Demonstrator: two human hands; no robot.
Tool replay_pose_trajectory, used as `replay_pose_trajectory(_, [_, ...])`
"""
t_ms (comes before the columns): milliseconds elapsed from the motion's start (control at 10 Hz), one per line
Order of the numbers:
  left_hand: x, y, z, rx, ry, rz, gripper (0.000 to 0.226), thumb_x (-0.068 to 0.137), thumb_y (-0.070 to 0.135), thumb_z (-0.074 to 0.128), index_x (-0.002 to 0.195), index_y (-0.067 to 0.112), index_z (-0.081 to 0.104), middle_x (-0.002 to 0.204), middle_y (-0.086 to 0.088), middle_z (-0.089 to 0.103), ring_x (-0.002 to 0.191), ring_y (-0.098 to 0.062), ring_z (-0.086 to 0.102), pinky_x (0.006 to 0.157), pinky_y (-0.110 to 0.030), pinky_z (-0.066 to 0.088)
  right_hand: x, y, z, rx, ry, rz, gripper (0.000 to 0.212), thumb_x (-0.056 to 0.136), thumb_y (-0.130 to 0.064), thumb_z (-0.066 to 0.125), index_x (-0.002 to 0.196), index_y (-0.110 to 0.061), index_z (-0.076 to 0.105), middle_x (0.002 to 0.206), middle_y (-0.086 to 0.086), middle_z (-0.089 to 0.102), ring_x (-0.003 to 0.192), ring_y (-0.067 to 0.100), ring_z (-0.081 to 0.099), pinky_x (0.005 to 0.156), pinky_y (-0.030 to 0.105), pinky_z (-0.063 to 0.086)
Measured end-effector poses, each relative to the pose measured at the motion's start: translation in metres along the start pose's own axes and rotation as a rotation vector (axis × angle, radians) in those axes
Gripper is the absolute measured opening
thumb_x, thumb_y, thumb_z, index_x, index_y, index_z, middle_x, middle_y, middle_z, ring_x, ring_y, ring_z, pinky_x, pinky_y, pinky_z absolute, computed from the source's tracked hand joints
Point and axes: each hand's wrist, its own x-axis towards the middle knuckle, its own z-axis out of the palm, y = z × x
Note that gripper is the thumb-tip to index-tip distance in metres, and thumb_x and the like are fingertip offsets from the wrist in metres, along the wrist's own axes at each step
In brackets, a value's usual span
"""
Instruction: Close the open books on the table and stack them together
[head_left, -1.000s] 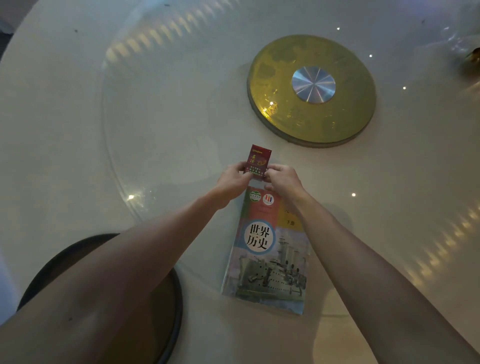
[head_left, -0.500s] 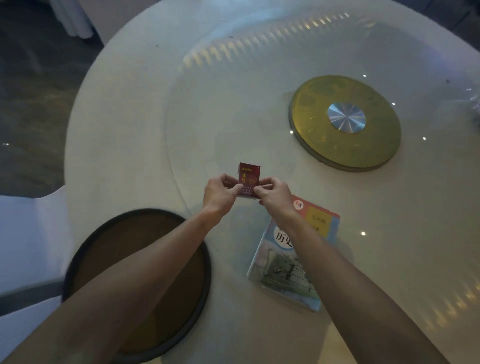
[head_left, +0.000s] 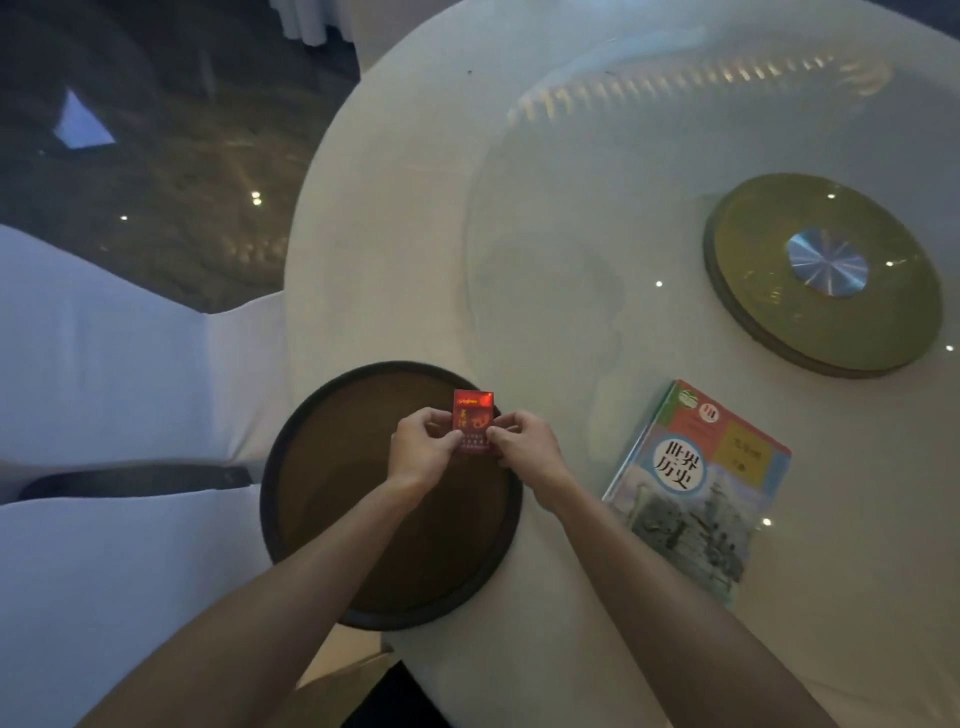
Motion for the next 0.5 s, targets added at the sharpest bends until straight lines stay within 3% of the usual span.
replay_pose_trajectory(100, [-0.007,-0.021,-0.011,0.011,-0.025,-0.044,0.024,0.087,0.016,0.075,0.110,0.016,0.070,0.100,0.005,0.069,0.095,-0.011,0.066,0.076,-0.022,0.051,-0.004,0.010,0.019,-0.061,-0.043,0.031,0.023,0.093,-0.026,0.067,0.111,-0.013,0.074,0.105,0.005,0.076,0.102,0.023,0.072,0.089,0.041,0.061])
replay_pose_trajectory(300, [-0.007,-0.043,-0.014,0.034,-0.087,-0.110,0.030,0.089,0.015,0.072,0.119,0.014,0.069,0.102,0.002,0.070,0.096,-0.015,0.067,0.087,-0.034,0.056,-0.010,0.021,0.031,-0.104,-0.092,0.073,0.033,0.097,-0.030,0.063,0.124,-0.012,0.072,0.115,0.002,0.073,0.108,0.018,0.068,0.098,0.045,0.058])
replay_pose_trajectory(400, [-0.007,-0.042,-0.013,0.040,-0.098,-0.107,0.033,0.089,0.016,0.071,0.121,0.013,0.068,0.104,0.002,0.068,0.100,-0.017,0.067,0.088,-0.032,0.054,-0.013,0.023,0.030,-0.074,-0.115,0.091,0.035,0.098,-0.029,0.063,0.127,-0.012,0.070,0.118,0.003,0.073,0.111,0.018,0.068,0.100,0.044,0.058])
replay_pose_trajectory(500, [-0.006,-0.029,-0.008,0.134,0.003,-0.018,0.034,0.089,0.022,0.070,0.121,0.014,0.065,0.108,0.003,0.063,0.102,-0.016,0.064,0.087,-0.033,0.055,-0.016,0.026,0.018,-0.028,-0.024,0.058,0.038,0.093,-0.032,0.065,0.126,-0.014,0.071,0.116,0.004,0.075,0.109,0.019,0.070,0.099,0.046,0.058])
